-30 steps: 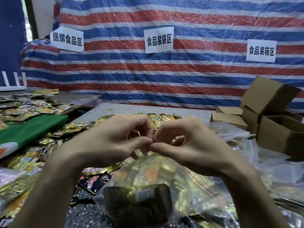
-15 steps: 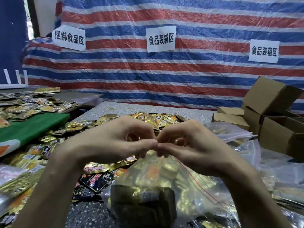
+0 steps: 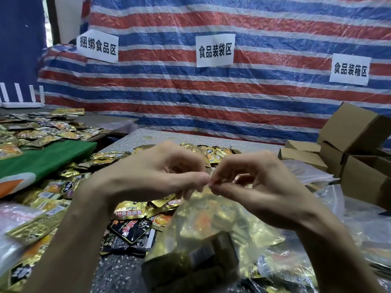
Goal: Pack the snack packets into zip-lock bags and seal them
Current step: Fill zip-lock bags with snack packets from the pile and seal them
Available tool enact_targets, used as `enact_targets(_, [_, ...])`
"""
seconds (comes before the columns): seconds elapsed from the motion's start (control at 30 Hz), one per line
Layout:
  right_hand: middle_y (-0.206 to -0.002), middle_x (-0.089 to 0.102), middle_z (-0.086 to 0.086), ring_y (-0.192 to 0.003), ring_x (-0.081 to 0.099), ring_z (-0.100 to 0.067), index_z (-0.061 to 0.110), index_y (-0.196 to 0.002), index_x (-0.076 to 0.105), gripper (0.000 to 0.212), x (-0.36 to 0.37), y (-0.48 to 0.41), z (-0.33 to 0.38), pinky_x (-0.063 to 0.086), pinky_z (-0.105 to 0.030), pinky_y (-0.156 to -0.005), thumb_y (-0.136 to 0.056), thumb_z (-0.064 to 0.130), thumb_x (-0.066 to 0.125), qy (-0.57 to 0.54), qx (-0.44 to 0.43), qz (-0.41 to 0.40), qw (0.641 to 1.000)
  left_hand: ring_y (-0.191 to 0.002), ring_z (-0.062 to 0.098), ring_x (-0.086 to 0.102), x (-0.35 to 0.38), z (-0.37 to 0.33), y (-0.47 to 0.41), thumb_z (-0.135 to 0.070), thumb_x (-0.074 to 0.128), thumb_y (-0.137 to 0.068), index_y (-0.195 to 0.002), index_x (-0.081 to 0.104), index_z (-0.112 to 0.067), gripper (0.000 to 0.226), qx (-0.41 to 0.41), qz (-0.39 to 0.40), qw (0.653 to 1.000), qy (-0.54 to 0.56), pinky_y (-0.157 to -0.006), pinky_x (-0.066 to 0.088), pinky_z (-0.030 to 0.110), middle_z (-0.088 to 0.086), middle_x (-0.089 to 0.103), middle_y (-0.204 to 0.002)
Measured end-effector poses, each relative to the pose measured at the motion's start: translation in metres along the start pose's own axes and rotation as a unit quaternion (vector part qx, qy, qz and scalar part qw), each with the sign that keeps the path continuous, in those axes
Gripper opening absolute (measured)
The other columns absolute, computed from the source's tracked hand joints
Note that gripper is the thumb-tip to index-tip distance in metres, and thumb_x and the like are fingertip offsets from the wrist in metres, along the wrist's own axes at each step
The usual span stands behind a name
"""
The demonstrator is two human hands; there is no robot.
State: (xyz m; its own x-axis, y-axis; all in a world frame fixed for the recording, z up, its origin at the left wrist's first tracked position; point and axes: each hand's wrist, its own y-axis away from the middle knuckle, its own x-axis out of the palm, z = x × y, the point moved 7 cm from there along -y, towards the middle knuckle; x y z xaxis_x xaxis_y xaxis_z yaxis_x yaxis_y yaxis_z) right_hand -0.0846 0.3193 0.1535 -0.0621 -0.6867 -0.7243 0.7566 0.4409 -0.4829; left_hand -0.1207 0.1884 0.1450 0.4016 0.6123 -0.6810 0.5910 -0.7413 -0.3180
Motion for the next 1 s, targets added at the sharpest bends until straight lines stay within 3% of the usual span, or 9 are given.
enact_targets(0.1, [-0.075,0.073,0.004,-0.071,0.068,-0.01,0.015,-0.082,0.077,0.009,0.002,-0.001,-0.004,0.054,-0.024,-0.066,-0.085,0.007,0.075,0.002,0.01,0.004,1.0,-0.069,0.013,0.062,0.001,0.004,0.003,-0.038,0.061,-0.092,-0.082,0.072,-0.019,0.024,-0.021,0.03,0.999,0.0,-0.064,0.05,0.033,0.0,0.067,-0.072])
enact_targets(0.23, [-0.075,0.074,0.004,-0.071,0.069,-0.01,0.014,-0.083,0.078,0.008,0.002,-0.001,-0.008,0.056,-0.027,-0.067,-0.085,0.007,0.075,0.007,0.01,-0.004,1.0,-0.072,0.018,0.064,0.005,0.003,0.004,-0.033,0.062,-0.093,-0.089,0.072,-0.014,0.022,-0.024,0.045,0.999,0.002,-0.065,0.052,0.034,0.002,0.069,-0.077])
enact_targets(0.4, [-0.075,0.074,0.006,-0.072,0.069,-0.01,0.017,-0.083,0.078,0.007,0.003,-0.001,-0.009,0.056,-0.03,-0.066,-0.086,0.011,0.076,0.014,0.006,-0.006,1.0,-0.071,0.006,0.063,0.004,0.008,0.002,-0.045,0.059,-0.093,-0.088,0.072,-0.024,0.025,-0.041,0.041,0.997,-0.043,-0.063,0.051,0.025,-0.007,0.069,-0.077])
enact_targets(0.57, [-0.079,0.074,0.004,-0.076,0.07,-0.014,0.019,-0.085,0.078,0.002,0.002,-0.002,-0.015,0.056,-0.044,-0.069,-0.087,0.021,0.077,0.004,0.014,0.005,1.0,-0.062,0.007,0.062,0.003,0.007,-0.002,-0.029,0.063,-0.096,-0.078,0.074,-0.014,0.026,-0.017,0.018,0.999,-0.023,-0.058,0.047,0.016,-0.001,0.068,-0.067])
enact_targets(0.7, [-0.081,0.074,0.003,-0.078,0.069,-0.013,0.021,-0.088,0.078,0.011,0.002,-0.002,-0.026,0.056,-0.044,-0.07,-0.086,0.032,0.077,-0.006,0.03,0.019,0.999,-0.06,0.011,0.062,-0.004,0.01,-0.002,-0.03,0.064,-0.087,-0.073,0.075,-0.01,0.026,-0.009,-0.01,1.0,-0.007,-0.057,0.049,0.019,0.002,0.068,-0.064])
enact_targets(0.87, [-0.084,0.075,-0.005,-0.08,0.07,-0.027,0.024,-0.092,0.078,0.022,0.001,0.0,-0.046,0.054,-0.05,-0.072,-0.083,0.044,0.076,-0.051,0.054,0.05,0.996,-0.063,0.018,0.067,-0.018,0.016,0.006,-0.023,0.066,-0.092,-0.074,0.075,-0.011,0.024,-0.004,-0.033,0.999,0.003,-0.063,0.053,0.021,0.003,0.071,-0.066])
enact_targets(0.93, [-0.086,0.076,-0.003,-0.081,0.07,-0.024,0.023,-0.092,0.078,0.03,0.001,0.0,-0.05,0.056,-0.047,-0.075,-0.08,0.051,0.074,-0.061,0.059,0.06,0.995,-0.064,0.018,0.068,-0.019,0.017,0.006,-0.02,0.065,-0.094,-0.075,0.075,-0.011,0.023,-0.002,-0.033,0.999,0.001,-0.064,0.054,0.023,0.003,0.071,-0.067])
enact_targets(1.0, [-0.085,0.075,-0.001,-0.079,0.07,-0.02,0.022,-0.09,0.078,0.032,0.002,0.0,-0.055,0.056,-0.034,-0.074,-0.08,0.053,0.074,-0.063,0.062,0.072,0.993,-0.064,0.017,0.068,-0.018,0.016,0.006,-0.022,0.064,-0.094,-0.076,0.075,-0.011,0.024,-0.001,-0.033,0.999,-0.006,-0.064,0.055,0.025,0.003,0.071,-0.067])
